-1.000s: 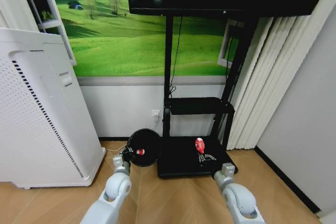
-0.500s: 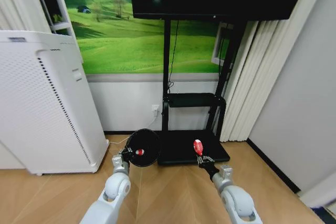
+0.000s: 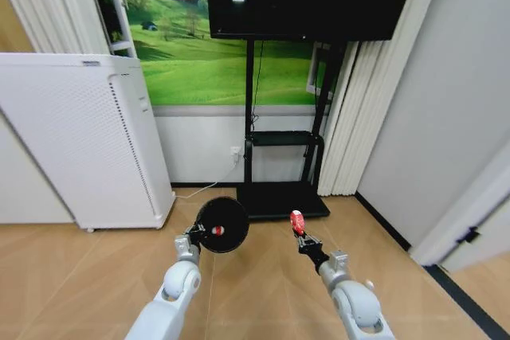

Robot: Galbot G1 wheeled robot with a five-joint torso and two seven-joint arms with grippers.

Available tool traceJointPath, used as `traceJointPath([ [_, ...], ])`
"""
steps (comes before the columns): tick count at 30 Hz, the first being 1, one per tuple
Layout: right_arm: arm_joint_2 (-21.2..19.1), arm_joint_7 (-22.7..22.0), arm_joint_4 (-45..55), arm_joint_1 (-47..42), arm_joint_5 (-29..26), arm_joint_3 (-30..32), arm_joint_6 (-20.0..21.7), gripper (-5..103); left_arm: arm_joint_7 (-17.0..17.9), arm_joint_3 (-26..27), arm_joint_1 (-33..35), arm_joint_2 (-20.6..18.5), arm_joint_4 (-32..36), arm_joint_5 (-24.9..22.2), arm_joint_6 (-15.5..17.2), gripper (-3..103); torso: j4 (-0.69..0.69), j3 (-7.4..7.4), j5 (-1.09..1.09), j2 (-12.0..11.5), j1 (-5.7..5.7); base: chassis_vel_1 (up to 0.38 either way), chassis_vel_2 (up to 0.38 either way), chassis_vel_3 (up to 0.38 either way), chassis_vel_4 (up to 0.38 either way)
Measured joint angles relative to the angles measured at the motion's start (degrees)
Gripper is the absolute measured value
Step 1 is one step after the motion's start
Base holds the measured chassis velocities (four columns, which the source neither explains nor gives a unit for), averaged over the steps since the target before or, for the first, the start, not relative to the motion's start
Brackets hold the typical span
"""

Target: Pick up the trash bin and place the garbage on the floor into it.

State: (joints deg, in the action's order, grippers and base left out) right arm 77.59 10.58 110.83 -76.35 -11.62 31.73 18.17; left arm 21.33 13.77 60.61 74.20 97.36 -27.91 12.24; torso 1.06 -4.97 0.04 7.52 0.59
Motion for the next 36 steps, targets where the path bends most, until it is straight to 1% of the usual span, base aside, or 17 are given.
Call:
traceJointPath([
  [3, -0.1, 0.2, -0.1, 0.4, 0.1, -0.3, -0.1, 13, -1.6, -0.3, -1.2, 0.2, -1.9, -0.2, -0.9, 2, -0.01, 0.02, -0.05, 0.0, -0.02, 0.254, -0.216, -0.211, 0.220],
  [5, -0.4, 0.8, -0.1, 1.5, 0.0, -0.9, -0.2, 13, -4.6, -1.3, -4.0, 0.5, -5.8, -1.0, -2.1, 2, -0.01, 0.00, -0.02, 0.0, -0.01, 0.092, -0.078, -0.126, 0.085],
  [6, -0.4, 0.8, -0.1, 1.5, 0.0, -0.9, -0.2, 13, -4.6, -1.3, -4.0, 0.5, -5.8, -1.0, -2.1, 2, -0.01, 0.00, -0.02, 0.0, -0.01, 0.054, -0.078, -0.126, 0.037],
  [7, -1.1, 1.9, 0.3, 2.8, -0.2, -2.1, -0.3, 13, -7.4, -3.1, -8.2, 1.4, -10.6, -1.8, -3.3, 2, -0.01, 0.01, -0.04, 0.0, -0.02, 0.000, 0.000, 0.000, 0.000],
  [8, -1.7, 2.5, 0.4, 3.7, 0.1, -3.6, -0.3, 13, -8.5, -4.9, -11.3, 2.4, -14.2, -1.9, -3.9, 2, -0.01, -0.02, -0.03, 0.0, 0.02, -0.020, 0.060, 0.033, -0.024],
  [14, -2.4, 3.9, 0.4, 5.9, 1.1, -6.4, 0.1, 13, -10.0, -8.3, -15.8, 5.1, -20.5, -2.4, -4.5, 2, -0.01, -0.04, -0.02, 0.0, 0.05, -0.048, 0.068, 0.073, -0.065],
  [16, -2.7, 4.3, -0.4, 7.9, 1.7, -8.1, 0.6, 13, -11.1, -10.1, -17.9, 8.3, -25.3, -2.4, -4.9, 2, -0.02, -0.03, -0.02, 0.0, 0.05, -0.026, 0.025, 0.014, -0.012],
  [17, -2.8, 4.3, -1.0, 9.0, 1.9, -8.9, 0.9, 13, -11.3, -10.8, -18.6, 9.6, -27.0, -2.3, -4.9, 2, -0.01, -0.02, -0.03, 0.0, 0.04, 0.000, 0.000, 0.000, 0.000],
  [18, -2.8, 4.3, -1.0, 9.0, 1.9, -8.9, 0.9, 13, -11.3, -10.8, -18.6, 9.6, -27.0, -2.3, -4.9, 2, -0.01, -0.02, -0.03, 0.0, 0.04, 0.000, 0.000, 0.000, 0.000],
  [21, -3.0, 4.8, -3.6, 11.5, 2.0, -10.7, 1.4, 13, -11.3, -13.1, -20.4, 13.9, -31.2, -1.6, -5.3, 2, -0.01, -0.01, -0.03, 0.0, 0.02, 0.000, 0.000, 0.000, 0.000],
  [22, -3.0, 4.8, -3.6, 11.5, 2.0, -10.7, 1.4, 13, -11.3, -13.1, -20.4, 13.9, -31.2, -1.6, -5.3, 2, -0.01, -0.01, -0.03, 0.0, 0.02, 0.000, 0.000, 0.000, 0.000],
  [25, -2.5, 4.7, -6.3, 12.4, 2.5, -11.4, 1.2, 13, -10.7, -14.6, -20.9, 16.7, -32.9, -0.7, -5.7, 2, 0.01, -0.01, -0.02, 0.0, 0.02, 0.000, 0.000, 0.000, 0.000],
  [29, -2.2, 4.5, -7.8, 12.7, 3.3, -11.6, 0.9, 13, -10.5, -14.8, -20.9, 17.7, -33.2, 0.0, -5.8, 2, 0.00, -0.01, -0.02, 0.0, 0.02, 0.000, 0.000, 0.000, 0.000],
  [30, -1.9, 3.2, -9.5, 13.0, 4.0, -11.9, 0.9, 10, -10.1, -15.2, -20.7, 18.1, -33.0, 0.2, -5.8, 2, 0.00, -0.01, -0.03, 0.0, 0.02, 0.000, 0.000, 0.000, 0.000],
  [32, -1.8, 2.5, -10.3, 13.1, 4.1, -12.0, 0.7, 13, -10.0, -15.3, -20.5, 18.2, -32.8, 0.3, -5.8, 2, 0.00, -0.01, -0.02, 0.0, 0.02, 0.000, 0.000, 0.000, 0.000],
  [35, -1.1, 0.7, -14.1, 14.2, 4.6, -11.9, -0.3, 28, -9.1, -15.4, -19.6, 18.2, -31.3, 0.8, -5.1, 2, -0.01, -0.01, -0.03, 0.0, 0.01, 0.000, 0.000, 0.000, 0.000],
  [36, -1.1, 0.7, -14.1, 14.2, 4.6, -11.9, -0.3, 28, -9.1, -15.4, -19.6, 18.2, -31.3, 0.8, -5.1, 2, -0.01, -0.01, -0.03, 0.0, 0.01, 0.000, 0.000, 0.000, 0.000],
])
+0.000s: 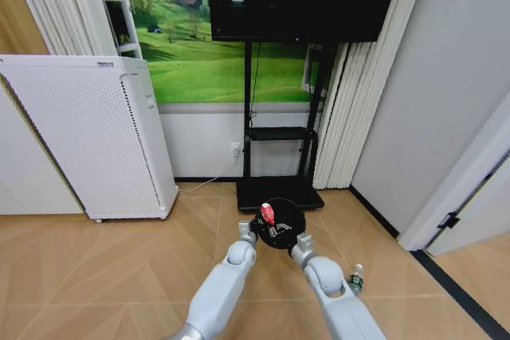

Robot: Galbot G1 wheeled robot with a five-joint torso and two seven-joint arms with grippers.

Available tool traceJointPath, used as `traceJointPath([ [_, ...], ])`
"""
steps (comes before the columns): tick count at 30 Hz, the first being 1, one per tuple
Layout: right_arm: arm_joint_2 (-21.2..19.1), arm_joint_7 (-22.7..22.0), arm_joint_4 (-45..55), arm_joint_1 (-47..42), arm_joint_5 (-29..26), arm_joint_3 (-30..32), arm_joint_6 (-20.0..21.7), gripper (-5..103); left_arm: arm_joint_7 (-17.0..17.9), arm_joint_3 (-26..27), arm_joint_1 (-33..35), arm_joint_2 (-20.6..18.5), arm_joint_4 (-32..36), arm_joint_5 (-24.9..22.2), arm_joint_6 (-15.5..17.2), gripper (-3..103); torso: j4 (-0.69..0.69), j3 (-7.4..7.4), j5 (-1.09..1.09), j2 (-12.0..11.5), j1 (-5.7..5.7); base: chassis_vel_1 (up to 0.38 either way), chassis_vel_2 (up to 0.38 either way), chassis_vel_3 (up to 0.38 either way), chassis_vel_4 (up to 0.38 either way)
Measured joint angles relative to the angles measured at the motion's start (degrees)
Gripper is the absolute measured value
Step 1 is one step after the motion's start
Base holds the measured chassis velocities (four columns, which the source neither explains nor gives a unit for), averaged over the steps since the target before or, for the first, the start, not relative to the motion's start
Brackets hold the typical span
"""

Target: Pick up the trash bin and place the garbage on the floor into it.

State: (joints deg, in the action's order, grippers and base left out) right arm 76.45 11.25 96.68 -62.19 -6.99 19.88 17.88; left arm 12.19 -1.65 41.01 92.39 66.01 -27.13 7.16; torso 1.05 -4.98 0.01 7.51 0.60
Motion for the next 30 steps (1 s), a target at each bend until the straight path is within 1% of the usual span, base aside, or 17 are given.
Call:
traceJointPath([
  [2, 0.1, -0.3, -1.4, 0.4, 0.1, 0.1, -0.5, 40, 0.7, 0.0, 0.3, 0.0, 0.8, 0.0, 0.4, 2, 0.00, 0.00, 0.00, 0.0, 0.00, 0.000, 0.000, 0.000, 0.000],
  [3, 0.1, -0.3, -1.4, 0.4, 0.1, 0.1, -0.5, 40, 0.7, 0.0, 0.3, 0.0, 0.8, 0.0, 0.4, 2, 0.00, 0.00, 0.00, 0.0, 0.00, 0.000, 0.000, 0.000, 0.000],
  [4, 0.2, -0.5, -2.1, 0.7, 0.1, 0.2, -0.8, 44, 0.9, -0.1, 0.5, -0.1, 1.4, 0.0, 0.8, 2, 0.00, 0.00, 0.00, 0.0, 0.00, 0.000, 0.000, 0.000, 0.000],
  [5, 0.2, -0.5, -2.1, 0.7, 0.1, 0.2, -0.8, 44, 0.9, -0.1, 0.5, -0.1, 1.4, 0.0, 0.8, 2, 0.00, 0.00, 0.00, 0.0, 0.00, 0.000, 0.000, 0.000, 0.000],
  [8, 0.2, -1.7, -3.1, 1.4, 0.3, 0.7, -2.1, 62, 2.2, -0.1, 0.7, -0.7, 3.2, 0.1, 1.4, 2, 0.00, 0.00, -0.01, 0.0, 0.00, 0.000, 0.000, 0.000, 0.000],
  [9, 0.2, -1.7, -3.1, 1.4, 0.3, 0.7, -2.1, 62, 2.2, -0.1, 0.7, -0.7, 3.2, 0.1, 1.4, 2, 0.00, 0.00, -0.01, 0.0, 0.00, 0.000, 0.000, 0.000, 0.000],
  [11, 0.2, -3.8, -1.5, 1.2, 0.0, 1.9, -3.0, 73, 3.2, 0.5, 1.6, -1.5, 4.9, 0.4, 1.6, 2, 0.00, 0.00, -0.01, 0.0, 0.00, 0.000, 0.000, 0.000, 0.000],
  [12, 0.2, -3.8, -1.5, 1.2, 0.0, 1.9, -3.0, 73, 3.2, 0.5, 1.6, -1.5, 4.9, 0.4, 1.6, 2, 0.00, 0.00, -0.01, 0.0, 0.00, 0.000, 0.000, 0.000, 0.000],
  [14, 0.3, -6.3, 1.9, 0.6, -0.9, 3.7, -1.7, 83, 4.0, 1.1, 3.4, -3.0, 7.6, 0.9, 1.7, 2, 0.00, 0.01, -0.01, 0.0, 0.00, 0.000, 0.000, 0.000, 0.000],
  [15, 0.3, -6.3, 1.9, 0.6, -0.9, 3.7, -1.7, 83, 4.0, 1.1, 3.4, -3.0, 7.6, 0.9, 1.7, 2, 0.00, 0.01, -0.01, 0.0, 0.00, 0.000, 0.000, 0.000, 0.000],
  [17, 0.2, -7.8, 5.1, -0.3, -1.6, 6.0, -0.6, 94, 4.4, 1.8, 6.0, -5.0, 10.5, 1.1, 1.8, 2, -0.01, 0.01, -0.02, 0.0, 0.00, 0.000, 0.000, 0.000, 0.000],
  [18, 0.2, -7.8, 5.1, -0.3, -1.6, 6.0, -0.6, 94, 4.4, 1.8, 6.0, -5.0, 10.5, 1.1, 1.8, 2, -0.01, 0.01, -0.02, 0.0, 0.00, 0.000, 0.000, 0.000, 0.000],
  [19, 0.1, -8.1, 5.6, -0.5, -1.8, 6.6, -0.2, 98, 4.5, 2.3, 7.0, -5.7, 11.4, 1.2, 1.8, 2, 0.00, 0.01, -0.02, 0.0, -0.01, 0.000, 0.000, 0.000, 0.000],
  [20, -0.1, -8.2, 6.5, -1.0, -2.3, 7.9, 0.5, 99, 4.5, 3.6, 8.9, -6.9, 13.0, 1.9, 1.8, 2, 0.00, 0.01, -0.02, 0.0, -0.01, 0.000, 0.000, 0.000, 0.000],
  [24, -0.1, -8.2, 5.8, -1.1, -3.0, 8.9, 0.8, 100, 5.3, 5.7, 12.3, -8.1, 16.2, 2.4, 1.8, 2, -0.01, 0.01, -0.02, 0.0, -0.01, 0.000, 0.000, 0.000, 0.000],
  [27, -0.1, -8.1, 5.1, -1.1, -3.2, 8.9, 0.8, 100, 5.7, 6.2, 13.2, -8.3, 17.4, 2.5, 1.8, 2, -0.01, 0.01, -0.02, 0.0, -0.01, 0.000, 0.000, 0.000, 0.000],
  [30, 0.4, -8.0, 3.2, -0.2, -3.6, 8.7, 0.7, 100, 6.2, 7.5, 14.2, -8.4, 18.8, 4.7, 1.4, 2, -0.01, 0.01, -0.02, 0.0, -0.01, 0.000, 0.000, 0.000, 0.000],
])
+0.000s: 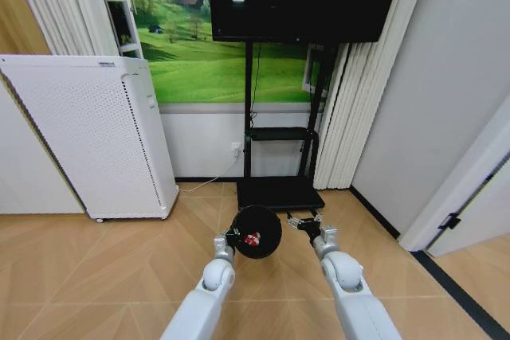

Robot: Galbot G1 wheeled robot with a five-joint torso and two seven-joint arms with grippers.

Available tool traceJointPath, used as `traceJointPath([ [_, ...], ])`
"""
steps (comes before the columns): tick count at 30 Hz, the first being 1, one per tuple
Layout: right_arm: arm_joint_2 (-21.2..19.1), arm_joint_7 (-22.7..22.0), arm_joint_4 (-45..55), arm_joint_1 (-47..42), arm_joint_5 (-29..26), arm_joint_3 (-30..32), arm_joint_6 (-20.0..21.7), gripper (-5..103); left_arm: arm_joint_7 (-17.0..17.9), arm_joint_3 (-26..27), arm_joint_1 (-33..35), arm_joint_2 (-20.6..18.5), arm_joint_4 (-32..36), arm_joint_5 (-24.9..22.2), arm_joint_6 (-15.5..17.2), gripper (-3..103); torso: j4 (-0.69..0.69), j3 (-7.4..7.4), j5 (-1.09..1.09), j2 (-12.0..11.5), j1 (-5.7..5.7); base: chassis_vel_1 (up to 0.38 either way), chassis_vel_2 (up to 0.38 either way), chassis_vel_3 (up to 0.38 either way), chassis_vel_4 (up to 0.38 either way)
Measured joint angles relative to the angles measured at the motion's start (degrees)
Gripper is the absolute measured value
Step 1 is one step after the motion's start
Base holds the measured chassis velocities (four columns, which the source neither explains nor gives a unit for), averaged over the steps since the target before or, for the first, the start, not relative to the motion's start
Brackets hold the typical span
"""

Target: Pick up the trash bin and place the garbage on the floor into it.

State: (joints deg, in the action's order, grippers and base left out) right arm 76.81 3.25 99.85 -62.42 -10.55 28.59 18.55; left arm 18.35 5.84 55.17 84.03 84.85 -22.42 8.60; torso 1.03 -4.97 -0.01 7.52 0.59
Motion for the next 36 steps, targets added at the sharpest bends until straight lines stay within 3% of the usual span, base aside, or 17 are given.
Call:
traceJointPath([
  [24, -0.1, 2.2, -3.9, 0.9, 0.0, -0.5, -2.5, 100, 0.0, -0.6, -0.4, 0.5, 0.0, 0.8, -0.2, 2, 0.05, -0.01, 0.02, 0.0, 0.01, -0.149, -0.149, 0.152, 0.141],
  [36, 0.0, 2.9, -4.1, 0.7, 0.3, -0.8, -2.9, 100, -0.1, -0.4, -0.3, 0.4, 0.0, 0.9, -0.5, 2, -0.01, -0.01, 0.01, 0.0, 0.01, -0.010, 0.058, 0.027, -0.047],
])
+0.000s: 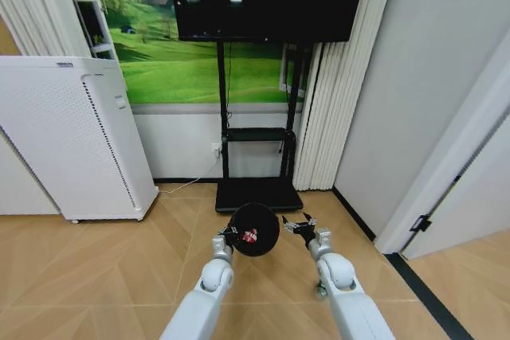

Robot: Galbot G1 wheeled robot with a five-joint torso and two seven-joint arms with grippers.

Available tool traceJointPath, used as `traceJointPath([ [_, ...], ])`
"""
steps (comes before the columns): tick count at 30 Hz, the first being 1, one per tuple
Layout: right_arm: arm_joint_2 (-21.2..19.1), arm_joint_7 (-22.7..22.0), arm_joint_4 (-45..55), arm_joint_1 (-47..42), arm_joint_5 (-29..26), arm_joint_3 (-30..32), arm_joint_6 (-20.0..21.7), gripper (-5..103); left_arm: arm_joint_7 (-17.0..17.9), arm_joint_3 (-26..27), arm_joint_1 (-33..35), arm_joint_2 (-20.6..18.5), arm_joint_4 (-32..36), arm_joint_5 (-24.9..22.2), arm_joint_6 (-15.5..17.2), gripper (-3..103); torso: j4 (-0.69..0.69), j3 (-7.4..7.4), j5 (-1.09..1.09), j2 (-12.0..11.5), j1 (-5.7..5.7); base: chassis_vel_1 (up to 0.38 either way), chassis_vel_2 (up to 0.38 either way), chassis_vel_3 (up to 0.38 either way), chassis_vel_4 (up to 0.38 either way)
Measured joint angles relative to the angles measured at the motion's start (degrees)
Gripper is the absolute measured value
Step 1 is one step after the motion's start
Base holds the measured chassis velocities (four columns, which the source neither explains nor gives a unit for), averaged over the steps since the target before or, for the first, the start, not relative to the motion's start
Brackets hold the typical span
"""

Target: Pick up the trash bin and place the garbage on the floor into it.

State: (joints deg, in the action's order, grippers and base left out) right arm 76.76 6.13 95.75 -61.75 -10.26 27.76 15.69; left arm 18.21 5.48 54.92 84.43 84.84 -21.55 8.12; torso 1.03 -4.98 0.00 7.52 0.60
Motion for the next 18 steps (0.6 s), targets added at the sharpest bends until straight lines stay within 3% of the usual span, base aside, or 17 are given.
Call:
traceJointPath([
  [18, 0.0, 1.0, 0.6, -0.7, 0.6, -0.2, -0.1, 100, 0.1, -0.1, 0.9, 0.0, 1.0, 0.1, 0.0, 2, 0.00, 0.00, 0.00, 0.0, 0.01, -0.072, 0.054, 0.069, -0.058],
])
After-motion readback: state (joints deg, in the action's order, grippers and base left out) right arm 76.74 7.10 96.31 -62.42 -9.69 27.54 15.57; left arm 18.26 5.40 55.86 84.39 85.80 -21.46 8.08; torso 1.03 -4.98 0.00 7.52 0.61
